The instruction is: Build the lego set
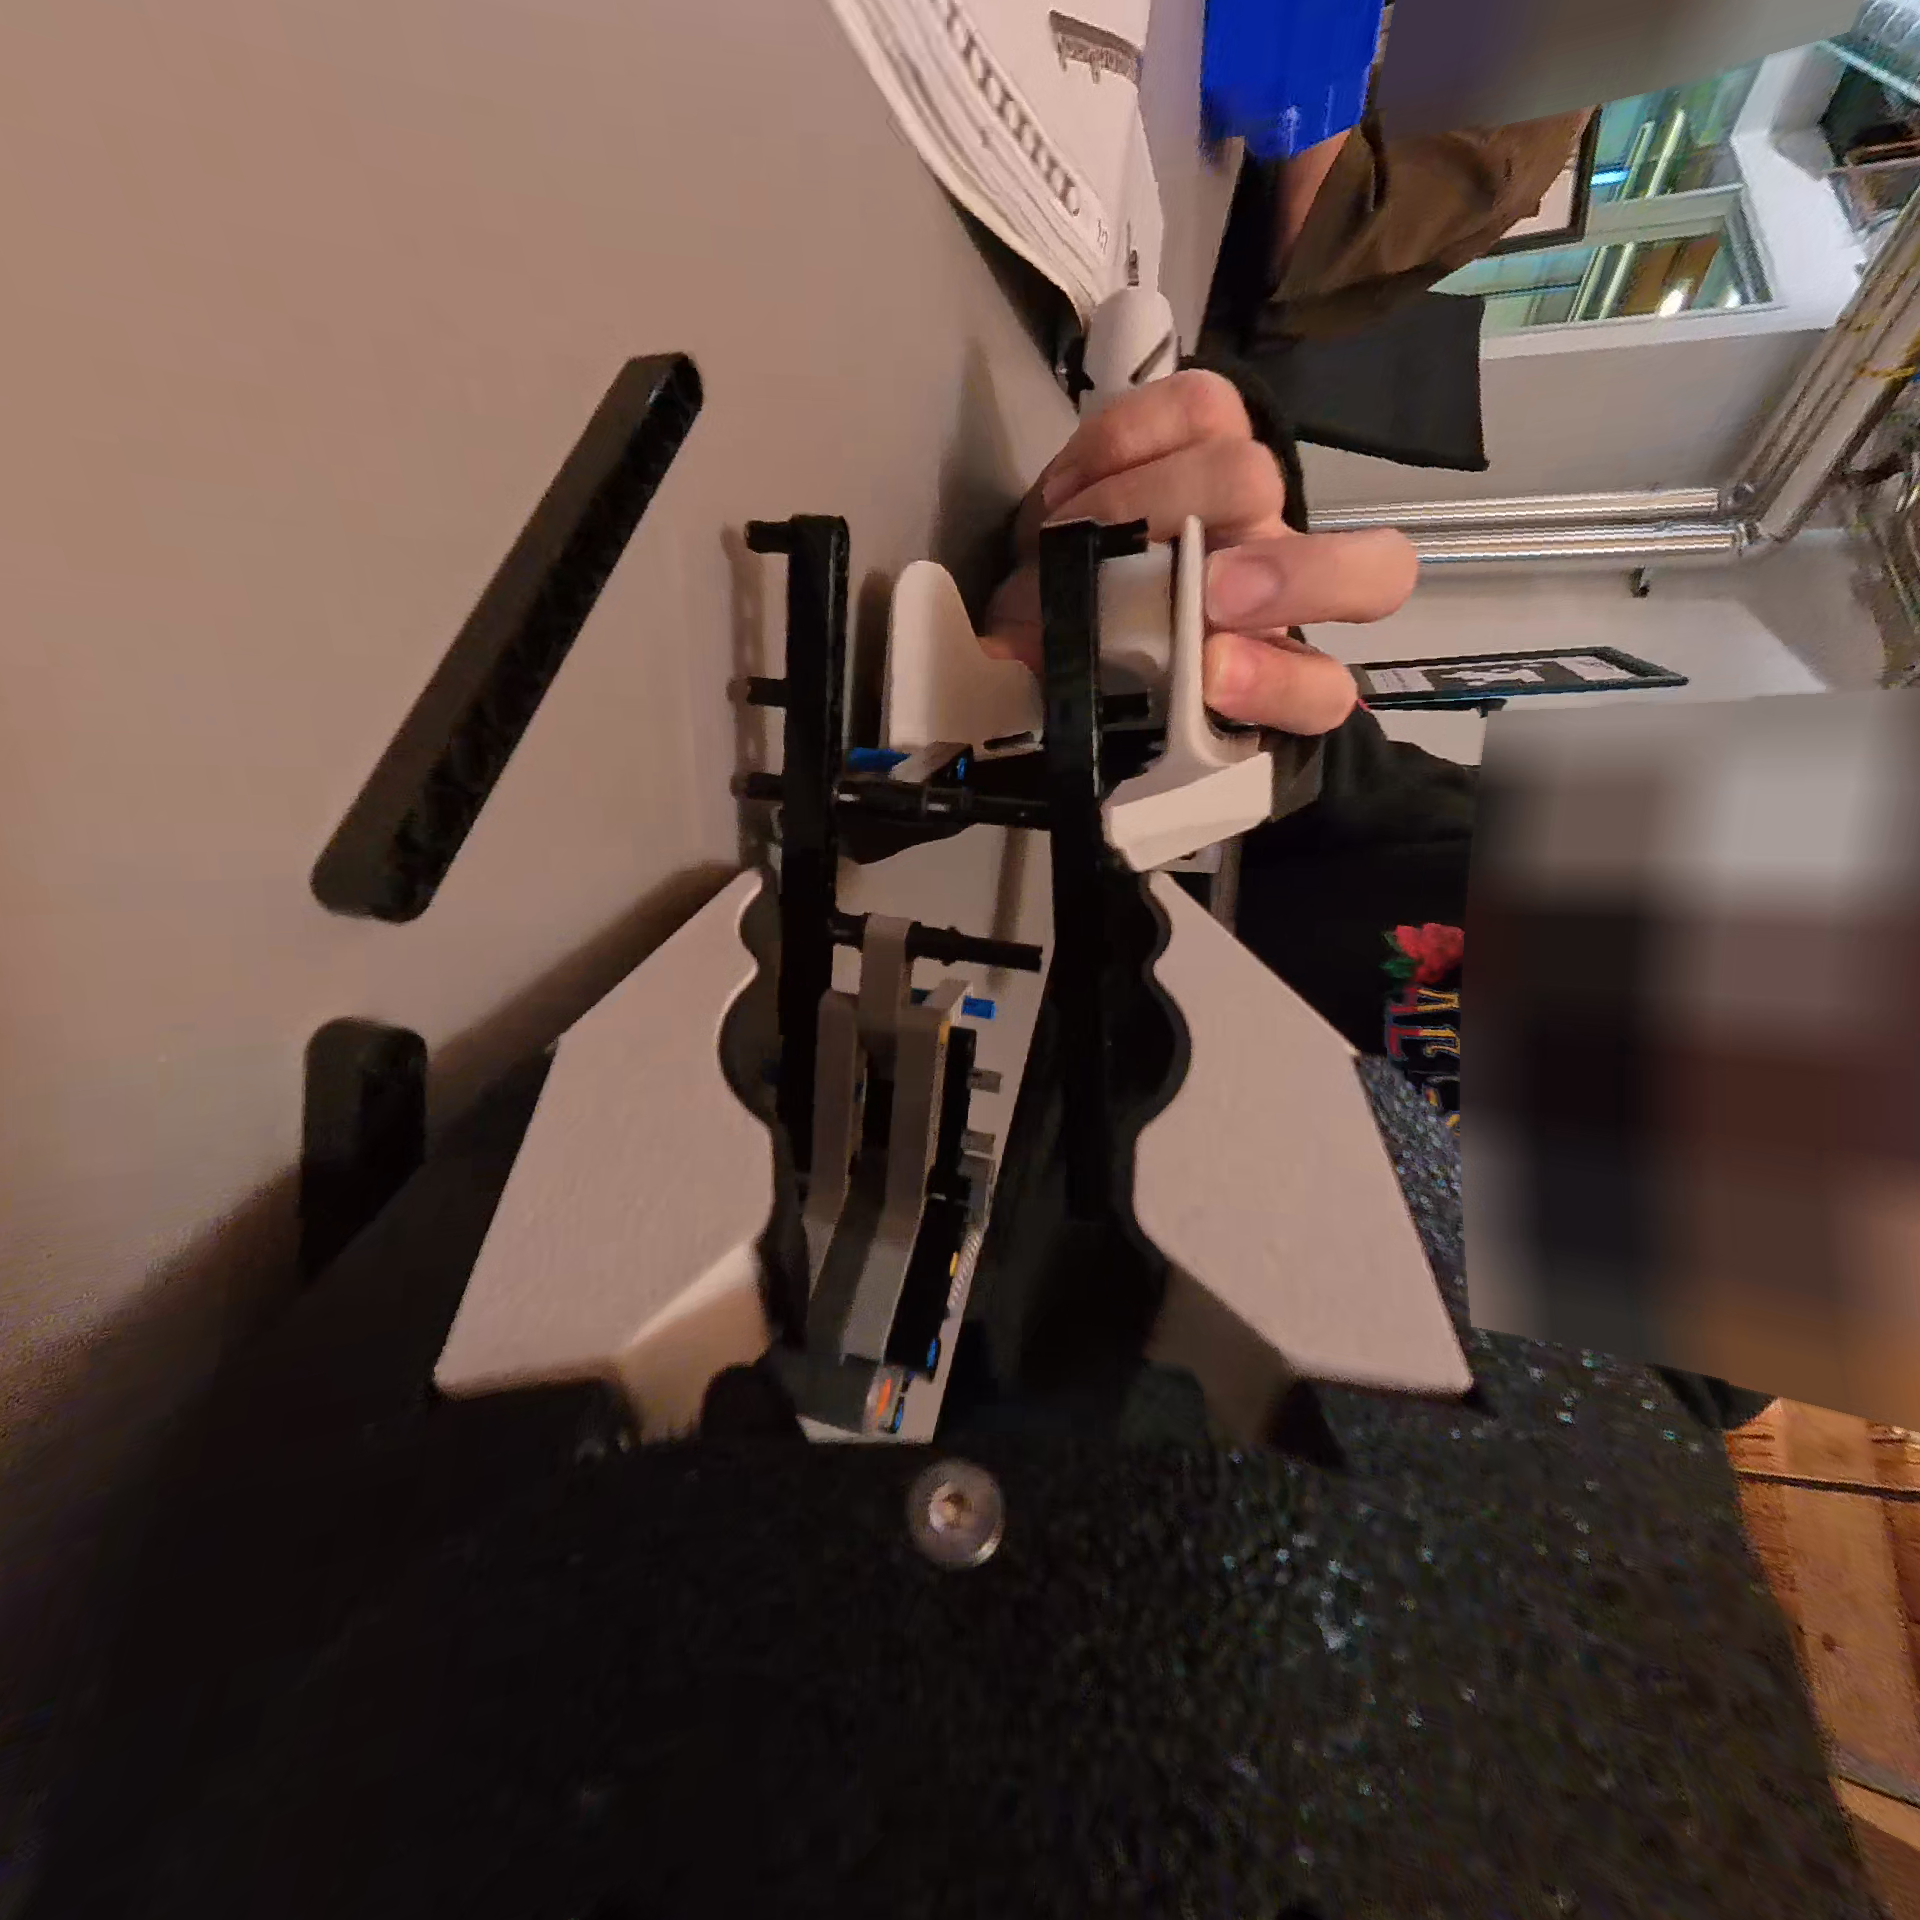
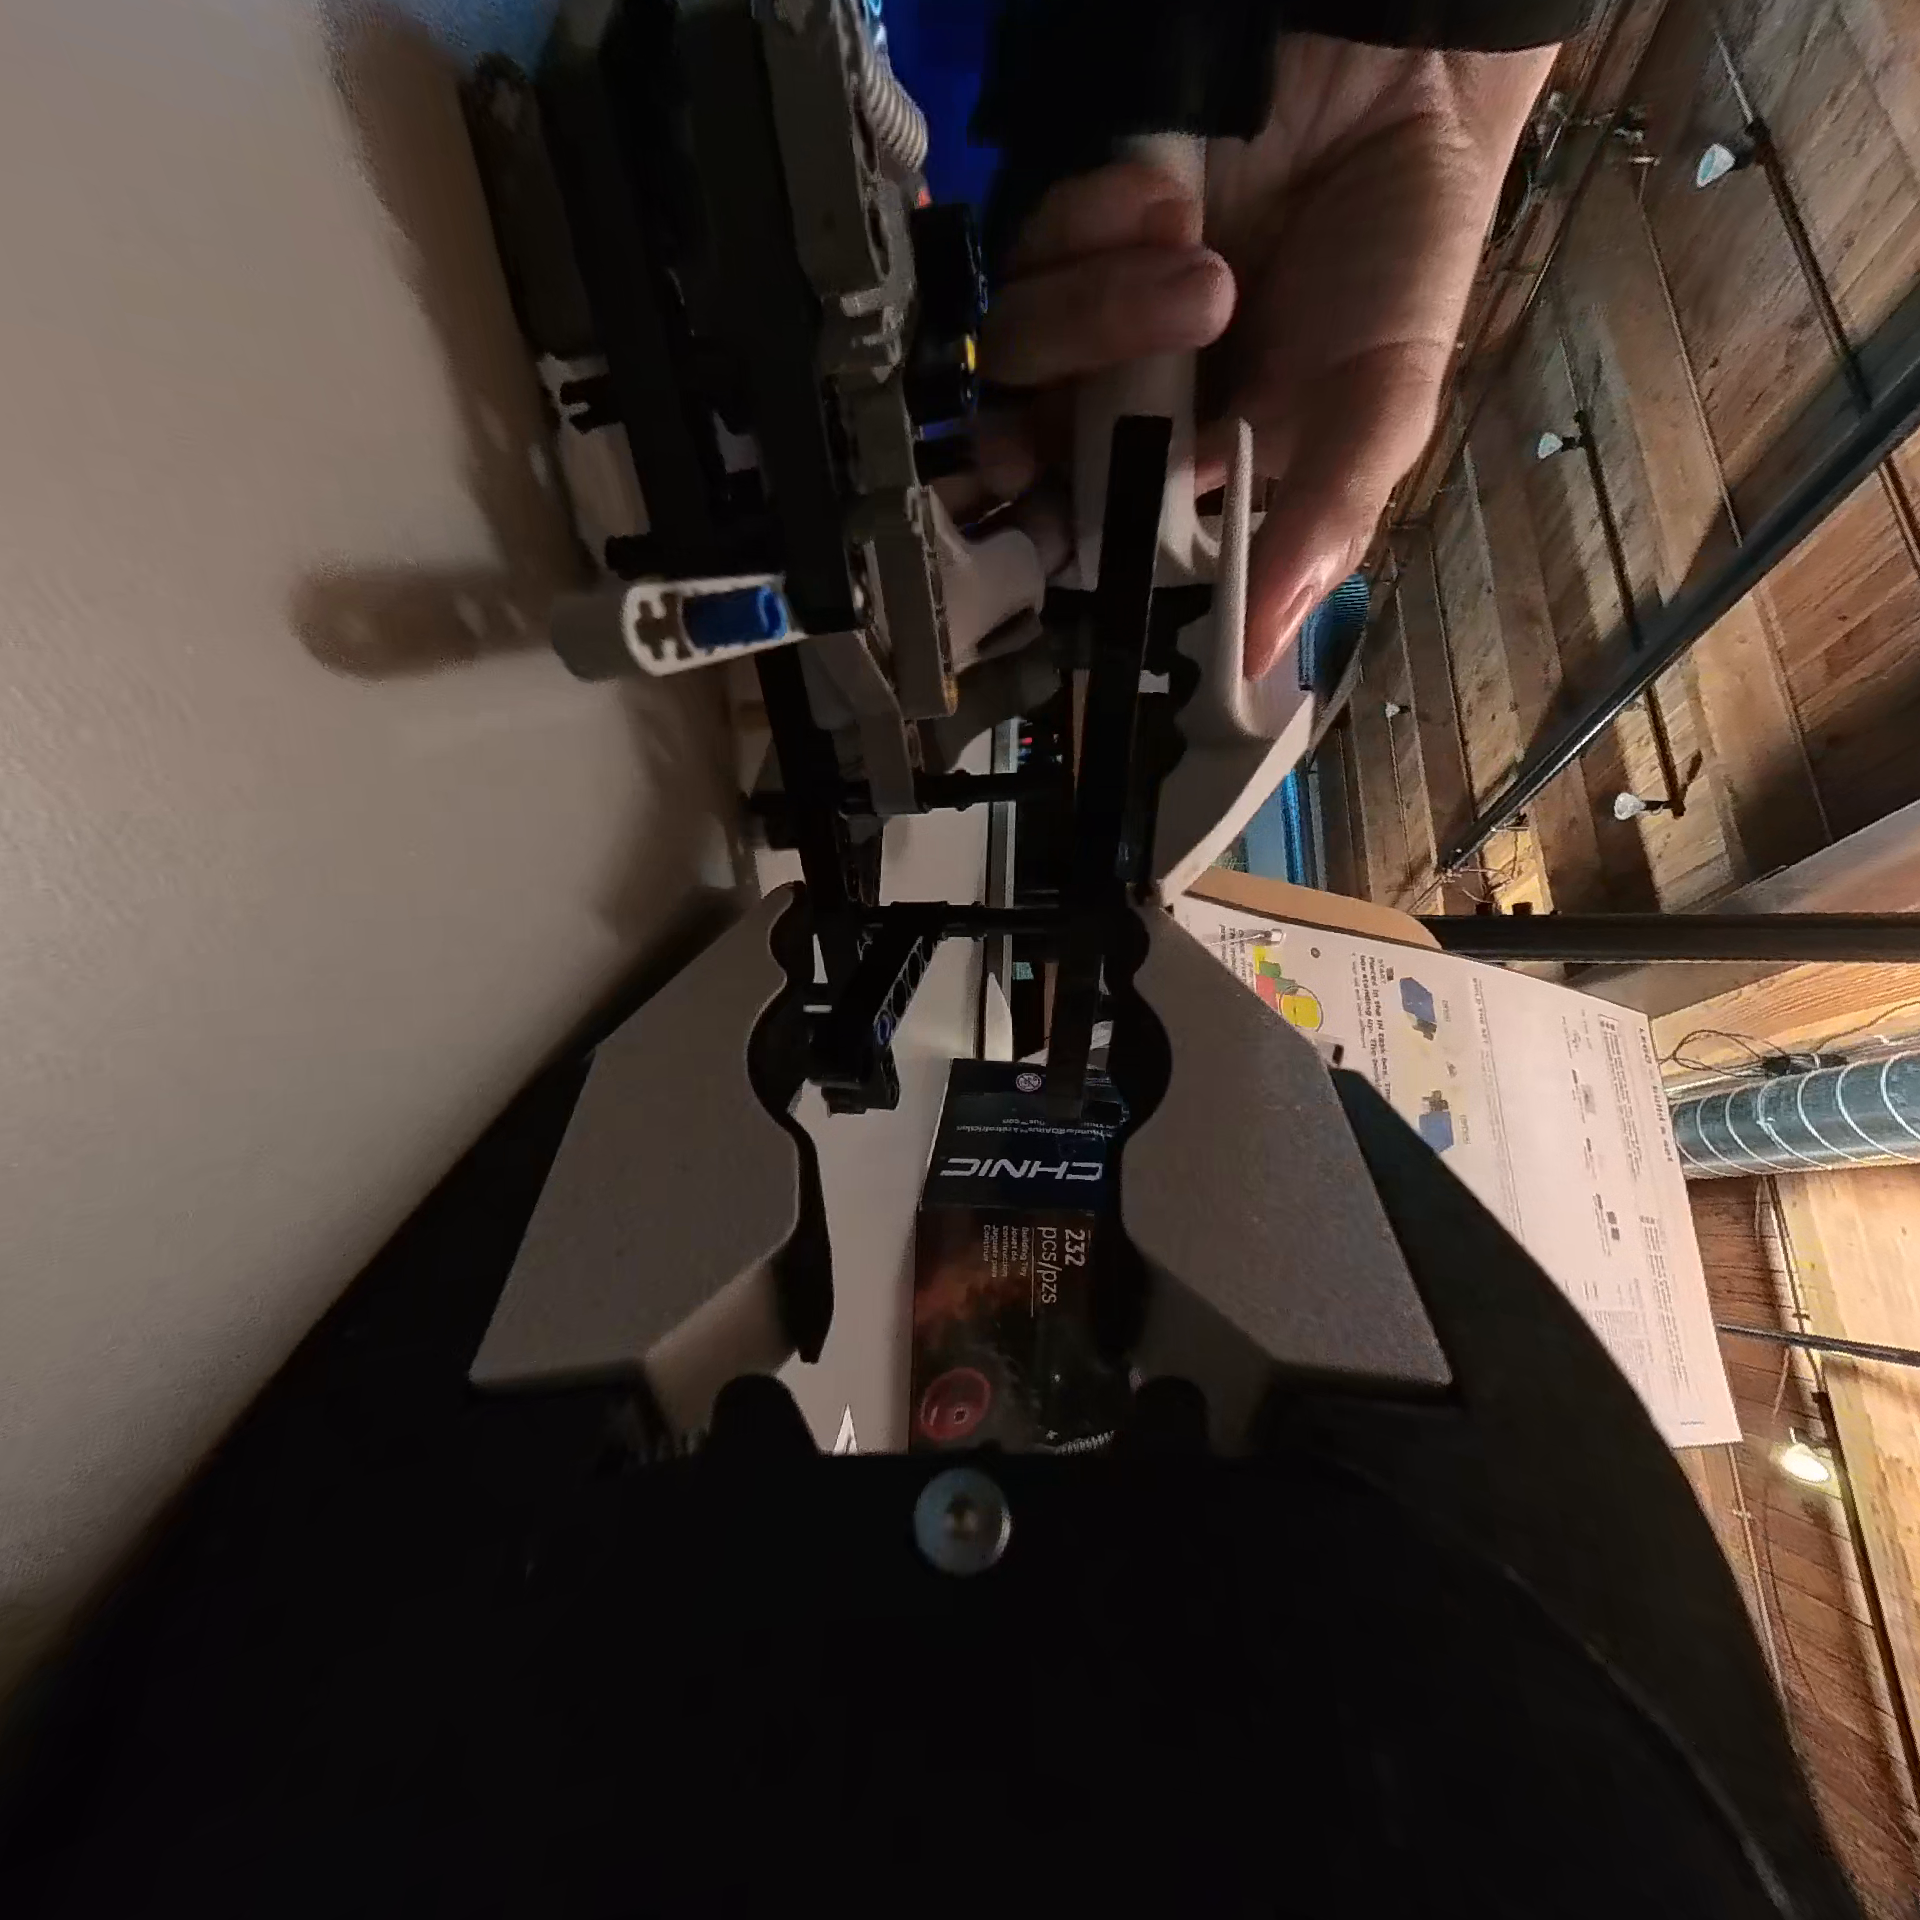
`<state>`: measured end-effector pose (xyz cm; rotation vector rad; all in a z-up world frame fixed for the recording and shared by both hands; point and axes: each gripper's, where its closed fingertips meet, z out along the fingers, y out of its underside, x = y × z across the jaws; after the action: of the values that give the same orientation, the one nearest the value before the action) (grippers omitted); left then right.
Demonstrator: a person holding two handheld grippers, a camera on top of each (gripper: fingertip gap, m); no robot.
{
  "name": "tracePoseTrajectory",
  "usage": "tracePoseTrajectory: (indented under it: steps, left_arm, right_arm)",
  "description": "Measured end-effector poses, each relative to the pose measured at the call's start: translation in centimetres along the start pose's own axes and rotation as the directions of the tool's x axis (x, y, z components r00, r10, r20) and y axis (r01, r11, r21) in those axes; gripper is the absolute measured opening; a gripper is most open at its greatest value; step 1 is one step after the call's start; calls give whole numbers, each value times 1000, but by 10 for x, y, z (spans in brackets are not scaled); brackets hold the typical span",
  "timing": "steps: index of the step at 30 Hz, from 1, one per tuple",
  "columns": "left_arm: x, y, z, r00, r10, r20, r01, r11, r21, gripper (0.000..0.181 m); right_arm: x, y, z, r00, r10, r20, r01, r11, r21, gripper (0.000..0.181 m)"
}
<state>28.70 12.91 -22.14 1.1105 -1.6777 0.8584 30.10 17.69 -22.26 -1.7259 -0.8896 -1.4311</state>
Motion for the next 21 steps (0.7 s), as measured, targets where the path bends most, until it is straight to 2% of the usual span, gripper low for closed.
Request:
tracePoseTrajectory:
  steps: [2, 6, 8, 9, 18, 21]
  left_arm:
    - [-2, -1, 1, 1000, -1, 0, 1, 1000, 5, 61]
    - [-1, -1, 4, 996, -18, -91, 23, 999, 44, 62]
    - [-3, 1, 6, 996, -13, -83, 17, 999, 48, 49]
    - [-3, 1, 7, 997, -14, -82, 18, 998, 56, 49]
    - [-1, -2, 7, 997, -6, -77, 17, 988, 150, 52]
    - [4, -3, 3, 998, 54, -27, -47, 978, 204, 62]
  right_arm:
    - [1, 2, 0, 1000, 0, 0, 0, 1000, -1, 54]
    - [2, 6, -4, 1000, -1, 11, 1, 1000, 8, 54]
    - [6, 6, -5, 1000, -15, 0, 15, 1000, 28, 54]
    - [7, 9, -6, 1000, -17, 1, 17, 1000, 24, 54]
    - [18, 22, -11, 1000, -26, 4, 26, 999, 26, 53]
    - [18, 25, -13, 1000, -22, 0, 22, 1000, 20, 53]
